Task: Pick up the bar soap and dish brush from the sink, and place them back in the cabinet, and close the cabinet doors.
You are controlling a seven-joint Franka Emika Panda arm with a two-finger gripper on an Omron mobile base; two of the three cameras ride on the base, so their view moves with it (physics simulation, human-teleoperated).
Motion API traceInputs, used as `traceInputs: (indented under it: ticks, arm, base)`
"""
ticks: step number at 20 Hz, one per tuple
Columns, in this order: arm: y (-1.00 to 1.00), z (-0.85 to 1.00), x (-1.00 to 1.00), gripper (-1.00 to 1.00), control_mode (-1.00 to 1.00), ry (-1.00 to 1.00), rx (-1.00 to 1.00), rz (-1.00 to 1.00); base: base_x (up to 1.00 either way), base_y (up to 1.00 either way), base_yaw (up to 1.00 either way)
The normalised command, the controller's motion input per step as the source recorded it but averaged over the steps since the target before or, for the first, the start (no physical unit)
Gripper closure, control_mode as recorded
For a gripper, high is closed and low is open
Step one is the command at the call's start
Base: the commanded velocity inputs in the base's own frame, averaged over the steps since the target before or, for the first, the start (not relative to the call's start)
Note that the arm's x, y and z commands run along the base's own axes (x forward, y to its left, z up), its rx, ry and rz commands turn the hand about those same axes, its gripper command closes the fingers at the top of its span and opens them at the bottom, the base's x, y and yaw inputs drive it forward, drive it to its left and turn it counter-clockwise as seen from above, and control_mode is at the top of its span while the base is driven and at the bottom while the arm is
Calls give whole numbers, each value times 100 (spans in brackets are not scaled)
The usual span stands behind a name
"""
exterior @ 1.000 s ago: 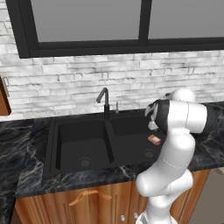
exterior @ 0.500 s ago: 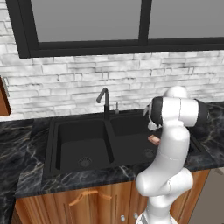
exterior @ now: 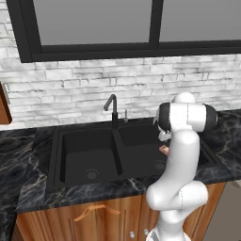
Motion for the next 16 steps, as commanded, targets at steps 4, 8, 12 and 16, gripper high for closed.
traceInputs:
  ticks: [4, 8, 12, 16]
  arm:
    - [-3, -20, 20, -100, -100, 0, 0, 0]
    - [-1, -20, 21, -100, -100, 0, 0, 0]
    - [-4, -20, 18, -100, -100, 0, 0, 0]
    - [-6, -21, 9, -100, -100, 0, 0, 1]
  base:
    - [0, 0, 0]
    - [0, 0, 0]
    - [0, 0, 0]
    - [0, 0, 0]
